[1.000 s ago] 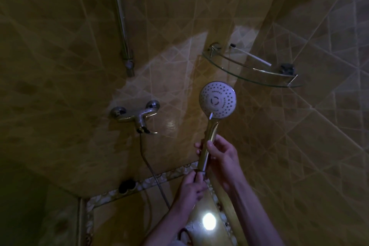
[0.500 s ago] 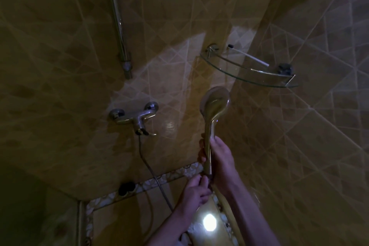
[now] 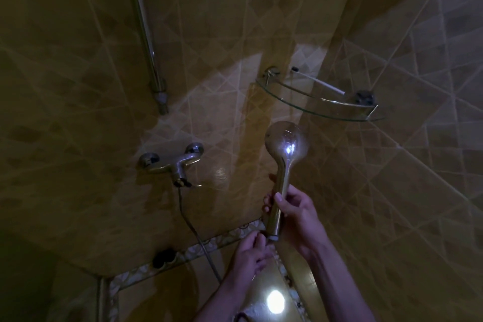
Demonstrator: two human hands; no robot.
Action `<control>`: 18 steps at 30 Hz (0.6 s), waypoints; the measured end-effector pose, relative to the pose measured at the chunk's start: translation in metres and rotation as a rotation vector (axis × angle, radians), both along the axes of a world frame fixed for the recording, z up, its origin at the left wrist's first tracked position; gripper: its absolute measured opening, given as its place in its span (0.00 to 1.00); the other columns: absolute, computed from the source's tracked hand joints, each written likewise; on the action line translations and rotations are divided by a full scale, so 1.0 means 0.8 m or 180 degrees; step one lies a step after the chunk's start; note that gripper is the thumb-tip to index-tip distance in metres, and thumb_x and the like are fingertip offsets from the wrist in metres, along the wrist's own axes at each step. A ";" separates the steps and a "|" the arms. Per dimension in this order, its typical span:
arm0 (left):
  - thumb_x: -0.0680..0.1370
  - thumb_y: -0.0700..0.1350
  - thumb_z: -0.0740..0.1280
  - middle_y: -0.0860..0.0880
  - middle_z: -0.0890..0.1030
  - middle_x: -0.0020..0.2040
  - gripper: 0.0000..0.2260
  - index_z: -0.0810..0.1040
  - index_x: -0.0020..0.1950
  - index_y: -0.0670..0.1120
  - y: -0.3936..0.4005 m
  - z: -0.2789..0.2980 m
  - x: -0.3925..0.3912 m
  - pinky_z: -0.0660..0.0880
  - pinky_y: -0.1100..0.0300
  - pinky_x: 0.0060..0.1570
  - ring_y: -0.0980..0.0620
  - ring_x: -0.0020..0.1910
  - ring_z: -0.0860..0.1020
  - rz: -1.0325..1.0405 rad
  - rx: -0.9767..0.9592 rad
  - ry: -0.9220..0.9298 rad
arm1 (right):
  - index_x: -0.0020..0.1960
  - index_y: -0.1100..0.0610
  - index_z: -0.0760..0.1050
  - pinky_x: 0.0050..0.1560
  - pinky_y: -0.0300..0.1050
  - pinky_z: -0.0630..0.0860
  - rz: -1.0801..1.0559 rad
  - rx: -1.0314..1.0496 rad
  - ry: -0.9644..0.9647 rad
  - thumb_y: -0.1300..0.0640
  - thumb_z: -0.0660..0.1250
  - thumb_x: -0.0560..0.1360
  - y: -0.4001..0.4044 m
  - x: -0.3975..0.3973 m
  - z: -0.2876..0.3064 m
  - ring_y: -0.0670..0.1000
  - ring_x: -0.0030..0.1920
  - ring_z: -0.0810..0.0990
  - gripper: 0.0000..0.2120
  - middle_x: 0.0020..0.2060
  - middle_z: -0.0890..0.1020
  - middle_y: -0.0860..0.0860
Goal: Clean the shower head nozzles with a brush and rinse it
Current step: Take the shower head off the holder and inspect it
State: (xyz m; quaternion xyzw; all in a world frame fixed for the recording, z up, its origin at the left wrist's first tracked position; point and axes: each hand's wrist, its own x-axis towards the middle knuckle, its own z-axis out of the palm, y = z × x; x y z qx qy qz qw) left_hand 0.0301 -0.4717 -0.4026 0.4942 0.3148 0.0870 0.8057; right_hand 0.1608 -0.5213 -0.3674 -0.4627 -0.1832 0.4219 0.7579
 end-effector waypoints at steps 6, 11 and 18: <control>0.77 0.30 0.55 0.48 0.68 0.31 0.10 0.73 0.49 0.41 0.019 0.009 0.002 0.54 0.71 0.18 0.62 0.18 0.59 0.0361 -0.0187 -0.0167 | 0.62 0.61 0.71 0.48 0.54 0.81 -0.0297 0.0055 -0.0042 0.71 0.63 0.73 0.001 0.008 0.015 0.63 0.49 0.82 0.19 0.45 0.81 0.61; 0.81 0.41 0.56 0.52 0.69 0.28 0.08 0.72 0.49 0.39 0.056 0.025 0.006 0.58 0.69 0.24 0.59 0.23 0.61 0.0385 0.0266 -0.0427 | 0.63 0.62 0.70 0.43 0.49 0.76 -0.0149 0.0252 0.0546 0.74 0.56 0.74 -0.005 0.019 0.024 0.57 0.42 0.76 0.19 0.44 0.75 0.61; 0.78 0.52 0.60 0.53 0.74 0.35 0.10 0.78 0.50 0.50 0.119 0.073 0.025 0.67 0.64 0.32 0.57 0.32 0.69 0.0392 0.1123 -0.0864 | 0.59 0.61 0.74 0.35 0.41 0.74 0.0127 0.0188 0.0267 0.63 0.66 0.74 0.000 0.026 0.038 0.51 0.36 0.73 0.13 0.40 0.74 0.56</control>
